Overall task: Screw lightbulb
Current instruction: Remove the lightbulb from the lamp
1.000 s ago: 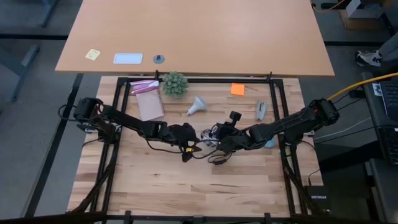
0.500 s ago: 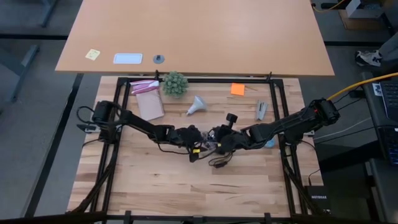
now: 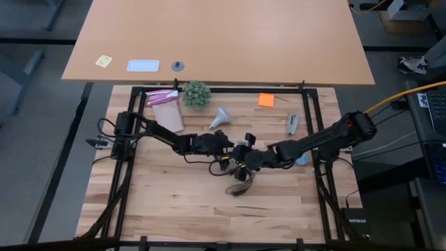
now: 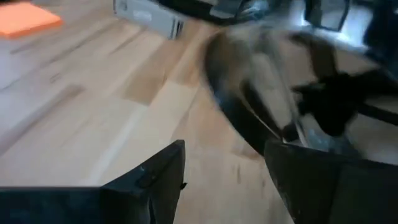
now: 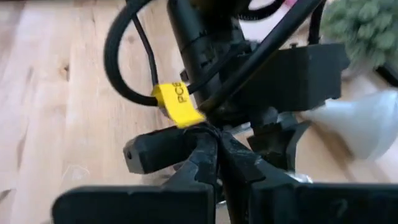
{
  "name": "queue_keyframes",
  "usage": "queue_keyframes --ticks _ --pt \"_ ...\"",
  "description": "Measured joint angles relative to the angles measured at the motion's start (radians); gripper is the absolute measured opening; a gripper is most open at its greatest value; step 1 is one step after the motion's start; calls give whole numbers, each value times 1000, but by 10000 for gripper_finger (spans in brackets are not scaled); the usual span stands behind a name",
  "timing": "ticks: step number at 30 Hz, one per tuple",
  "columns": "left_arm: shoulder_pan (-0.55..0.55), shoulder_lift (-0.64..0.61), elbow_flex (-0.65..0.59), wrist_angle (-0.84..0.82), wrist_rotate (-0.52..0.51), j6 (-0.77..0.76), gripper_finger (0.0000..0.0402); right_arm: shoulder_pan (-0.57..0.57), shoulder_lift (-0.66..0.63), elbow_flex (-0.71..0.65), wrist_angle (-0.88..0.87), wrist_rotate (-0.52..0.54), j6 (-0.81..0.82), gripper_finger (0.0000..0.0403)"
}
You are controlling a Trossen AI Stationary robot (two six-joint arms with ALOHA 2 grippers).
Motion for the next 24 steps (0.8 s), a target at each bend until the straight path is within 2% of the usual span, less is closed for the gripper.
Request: queue_keyframes --ticks 4,14,24 --pt "3 22 0 -35 1 6 210 0 62 1 -3 2 64 12" --pt "-12 40 0 -178 -5 0 210 -9 170 1 -4 37 73 12" --pt "-14 23 5 -321 -6 10 210 -55 254 -3 -9 18 92 12"
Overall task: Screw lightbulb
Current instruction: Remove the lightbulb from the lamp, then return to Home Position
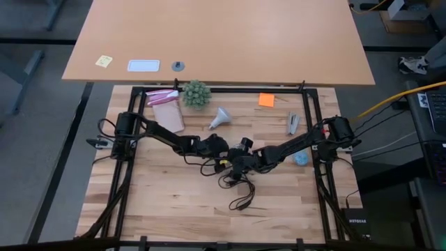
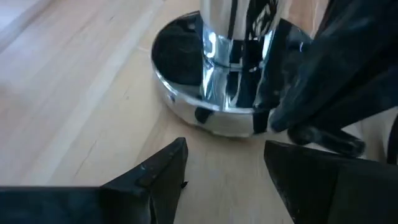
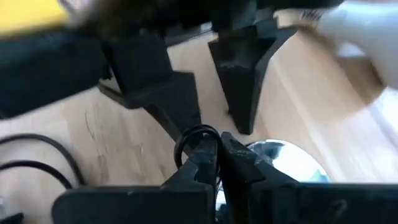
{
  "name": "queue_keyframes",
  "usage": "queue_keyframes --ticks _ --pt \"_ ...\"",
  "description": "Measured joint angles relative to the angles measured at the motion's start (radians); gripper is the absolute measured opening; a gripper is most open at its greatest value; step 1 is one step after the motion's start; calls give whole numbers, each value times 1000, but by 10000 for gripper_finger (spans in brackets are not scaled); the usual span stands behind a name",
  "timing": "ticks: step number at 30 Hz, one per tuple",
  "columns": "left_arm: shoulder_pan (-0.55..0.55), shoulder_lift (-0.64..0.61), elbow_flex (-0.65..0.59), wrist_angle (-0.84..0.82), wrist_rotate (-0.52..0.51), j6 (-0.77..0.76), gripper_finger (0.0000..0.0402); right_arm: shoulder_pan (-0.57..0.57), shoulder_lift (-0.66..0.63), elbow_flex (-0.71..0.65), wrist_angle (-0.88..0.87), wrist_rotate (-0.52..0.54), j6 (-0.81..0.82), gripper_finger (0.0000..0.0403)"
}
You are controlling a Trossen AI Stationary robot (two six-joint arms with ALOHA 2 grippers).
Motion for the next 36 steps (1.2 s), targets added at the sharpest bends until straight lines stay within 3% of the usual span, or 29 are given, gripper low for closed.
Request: queue_keyframes --ticks 5,16,20,28,32,36 --pt "-4 -34 -3 -70 4 1 210 2 -2 1 11 39 0 12" --pt "-4 -196 -8 -383 10 20 210 2 -2 2 10 41 -1 17" --pt "-4 -214 -8 -443 10 21 210 2 -2 2 12 32 -1 46" --pt "-5 -224 -8 -418 7 -4 210 2 -4 4 17 25 -1 141" --pt "-5 -264 -7 -417 6 26 210 2 -29 8 2 25 -1 161" --pt "-5 -359 -7 -433 6 45 210 2 -77 65 -137 26 -27 165"
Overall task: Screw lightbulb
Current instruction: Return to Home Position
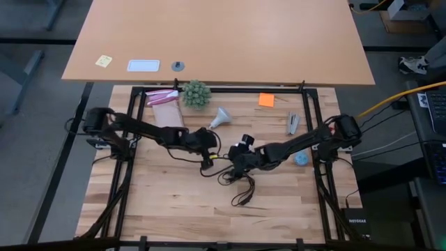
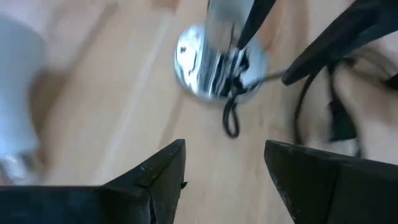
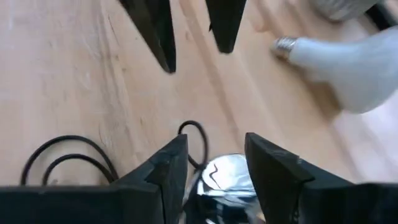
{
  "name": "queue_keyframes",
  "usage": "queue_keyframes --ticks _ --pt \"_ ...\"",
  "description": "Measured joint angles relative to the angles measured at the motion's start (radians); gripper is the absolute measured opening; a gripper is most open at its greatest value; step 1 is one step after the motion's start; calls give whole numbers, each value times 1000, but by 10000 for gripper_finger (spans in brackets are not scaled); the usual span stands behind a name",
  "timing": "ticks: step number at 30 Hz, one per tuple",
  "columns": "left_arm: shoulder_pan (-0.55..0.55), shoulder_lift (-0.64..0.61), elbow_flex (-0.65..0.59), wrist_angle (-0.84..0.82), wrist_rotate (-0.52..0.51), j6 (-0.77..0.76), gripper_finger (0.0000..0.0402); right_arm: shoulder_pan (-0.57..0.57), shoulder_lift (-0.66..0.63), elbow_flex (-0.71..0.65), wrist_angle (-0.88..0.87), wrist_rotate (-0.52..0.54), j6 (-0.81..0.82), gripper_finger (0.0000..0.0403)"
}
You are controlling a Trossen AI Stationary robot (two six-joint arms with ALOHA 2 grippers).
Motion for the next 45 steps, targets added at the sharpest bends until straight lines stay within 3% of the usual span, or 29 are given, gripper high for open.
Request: queue_keyframes --ticks 11,19,24,27,30,37,45 --pt "0 -366 1 -114 0 136 210 1 -105 297 -505 27 -124 166" --pt "0 -496 1 -122 0 130 210 1 -106 371 -346 26 -127 166" --pt "0 -506 1 -123 0 146 210 1 -106 371 -225 26 -141 166" --pt "3 -506 1 -125 0 229 210 1 -106 371 -208 26 -229 166" --pt "3 -520 1 -131 0 248 210 2 -114 393 -333 24 -234 166" --pt "0 -627 1 -210 0 253 210 1 -118 522 -776 8 -61 166" --pt "-11 -762 -18 -356 19 271 210 2 -153 512 -1031 -39 36 166"
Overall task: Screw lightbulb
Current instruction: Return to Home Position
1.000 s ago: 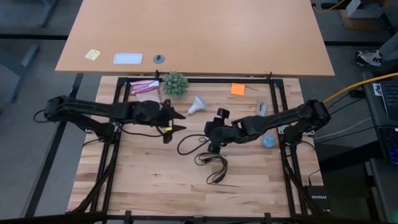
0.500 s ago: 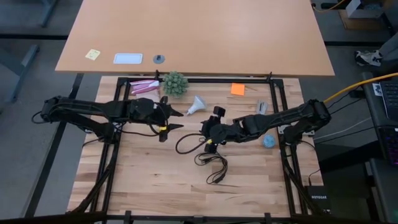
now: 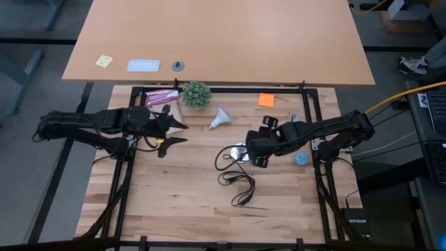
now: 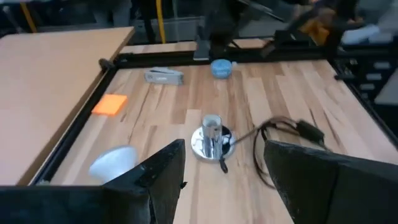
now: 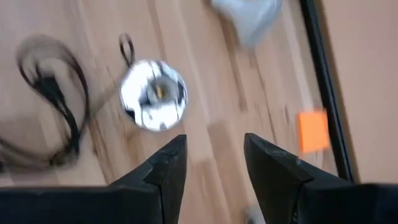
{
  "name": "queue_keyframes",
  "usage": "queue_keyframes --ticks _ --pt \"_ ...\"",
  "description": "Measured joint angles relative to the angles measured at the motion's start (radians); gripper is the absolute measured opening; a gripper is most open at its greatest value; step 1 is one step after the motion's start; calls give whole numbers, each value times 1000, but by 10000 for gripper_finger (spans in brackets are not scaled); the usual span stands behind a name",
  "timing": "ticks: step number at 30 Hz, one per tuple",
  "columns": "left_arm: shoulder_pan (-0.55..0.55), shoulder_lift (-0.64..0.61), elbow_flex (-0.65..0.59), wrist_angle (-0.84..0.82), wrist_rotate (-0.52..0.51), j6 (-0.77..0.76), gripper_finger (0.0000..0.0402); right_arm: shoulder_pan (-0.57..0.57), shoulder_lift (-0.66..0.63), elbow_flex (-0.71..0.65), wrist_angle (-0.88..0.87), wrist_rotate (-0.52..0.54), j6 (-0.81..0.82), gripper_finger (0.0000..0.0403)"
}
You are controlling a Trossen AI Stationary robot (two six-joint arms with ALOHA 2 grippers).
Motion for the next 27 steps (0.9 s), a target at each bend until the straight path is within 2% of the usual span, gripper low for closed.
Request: queue_keyframes --ticks 5,8,14,20,27 --pt "-44 -30 -104 69 5 72 210 13 -40 -51 -94 -15 92 166" --pt "-64 -46 -199 146 6 77 210 35 -86 -104 -94 -15 116 166" --pt "-65 -99 -396 330 5 47 210 101 -239 -206 -81 0 241 166" --pt "-59 -160 -553 533 4 107 210 179 -437 -395 207 150 236 166" --pt "-61 -201 -676 679 4 115 210 217 -619 -710 644 103 142 166"
